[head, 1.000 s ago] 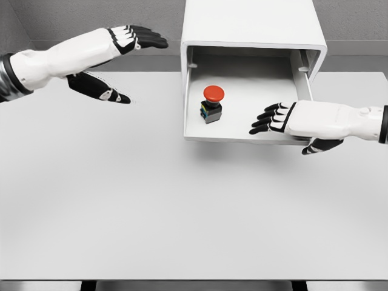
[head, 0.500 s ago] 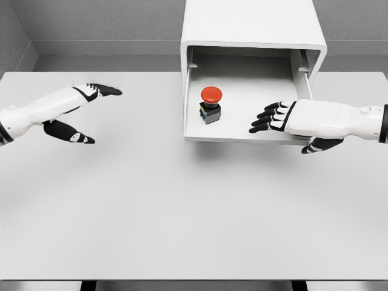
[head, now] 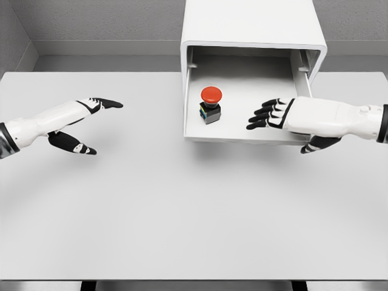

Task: Slide open multi-storey tabletop storage cabinets and put open load switch and slide close multi-storey tabletop storage cabinets

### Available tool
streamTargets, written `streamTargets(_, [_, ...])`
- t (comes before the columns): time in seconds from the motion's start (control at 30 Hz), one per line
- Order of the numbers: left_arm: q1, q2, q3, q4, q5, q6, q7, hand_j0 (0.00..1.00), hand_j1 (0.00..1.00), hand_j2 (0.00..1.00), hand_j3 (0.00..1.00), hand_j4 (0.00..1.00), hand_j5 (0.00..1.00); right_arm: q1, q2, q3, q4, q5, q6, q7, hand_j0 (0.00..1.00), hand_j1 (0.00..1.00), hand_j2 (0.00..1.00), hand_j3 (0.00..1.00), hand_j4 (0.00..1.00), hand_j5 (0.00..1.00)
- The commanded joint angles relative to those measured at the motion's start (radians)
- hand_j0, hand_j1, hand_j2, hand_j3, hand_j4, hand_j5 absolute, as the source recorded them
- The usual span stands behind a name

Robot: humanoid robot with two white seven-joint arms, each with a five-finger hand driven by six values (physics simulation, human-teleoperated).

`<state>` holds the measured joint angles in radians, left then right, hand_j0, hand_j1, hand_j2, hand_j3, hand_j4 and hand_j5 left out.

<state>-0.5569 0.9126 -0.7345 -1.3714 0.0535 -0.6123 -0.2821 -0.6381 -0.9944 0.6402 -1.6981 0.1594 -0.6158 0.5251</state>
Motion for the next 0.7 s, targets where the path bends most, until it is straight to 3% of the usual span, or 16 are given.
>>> streamTargets(0.0, [0.0, 0.0, 0.003, 0.0, 0.008, 0.001, -0.006, 1.0, 1.0, 1.0, 1.0, 1.0, 1.0, -0.002, -0.001, -0.002, 0.001, -0.006, 0.005, -0.007, 1.0, 1.0, 1.0, 1.0, 1.0, 1.0])
streamTargets(0.67, [0.0, -0.012, 0.006, 0.003, 0.006, 0.001, -0.026, 1.0, 1.0, 1.0, 1.0, 1.0, 1.0, -0.015, 0.057, -0.008, 0.018, -0.004, 0.005, -0.004, 1.0, 1.0, 1.0, 1.0, 1.0, 1.0])
